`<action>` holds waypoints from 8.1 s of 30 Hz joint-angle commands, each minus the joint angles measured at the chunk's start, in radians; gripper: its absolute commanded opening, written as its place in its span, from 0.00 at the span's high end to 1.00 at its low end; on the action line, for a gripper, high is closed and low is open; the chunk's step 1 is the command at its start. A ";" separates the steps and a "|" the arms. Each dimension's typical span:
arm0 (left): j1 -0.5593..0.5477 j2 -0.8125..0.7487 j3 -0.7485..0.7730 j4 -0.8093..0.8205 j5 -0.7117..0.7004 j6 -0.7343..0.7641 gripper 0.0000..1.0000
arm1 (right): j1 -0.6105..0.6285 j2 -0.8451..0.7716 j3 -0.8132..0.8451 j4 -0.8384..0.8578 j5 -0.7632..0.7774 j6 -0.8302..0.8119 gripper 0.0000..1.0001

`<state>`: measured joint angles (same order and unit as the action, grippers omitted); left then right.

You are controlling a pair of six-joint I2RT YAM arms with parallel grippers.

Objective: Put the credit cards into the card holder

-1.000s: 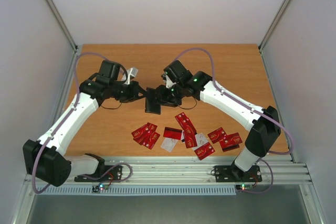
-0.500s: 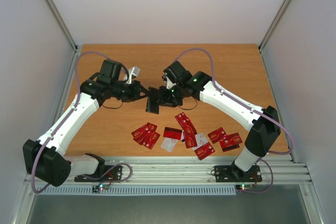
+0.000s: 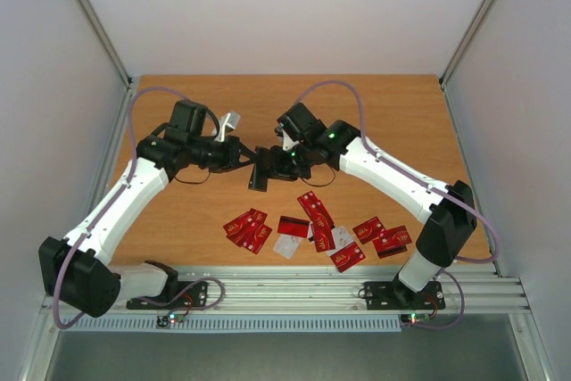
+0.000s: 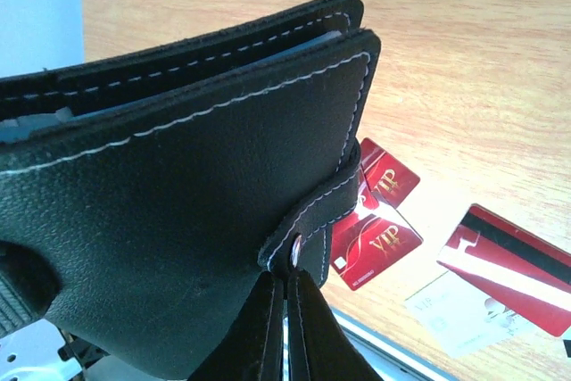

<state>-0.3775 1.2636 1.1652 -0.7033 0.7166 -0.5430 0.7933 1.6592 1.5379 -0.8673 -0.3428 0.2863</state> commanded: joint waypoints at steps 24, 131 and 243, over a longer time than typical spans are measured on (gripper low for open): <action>-0.003 -0.023 0.045 0.037 0.030 0.009 1.00 | -0.071 -0.062 -0.113 -0.117 0.116 -0.085 0.99; -0.034 0.145 0.046 1.465 0.422 -1.164 0.85 | -0.465 -0.295 0.008 0.627 -0.944 0.329 0.99; 0.000 0.355 -0.177 0.136 -0.246 0.221 0.80 | -0.157 0.784 0.492 -0.098 -0.406 -0.122 0.53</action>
<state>-0.3809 1.7012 1.0416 -0.5568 0.4812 -0.3088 0.6239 2.4001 1.9804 -0.9161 -0.7563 0.1455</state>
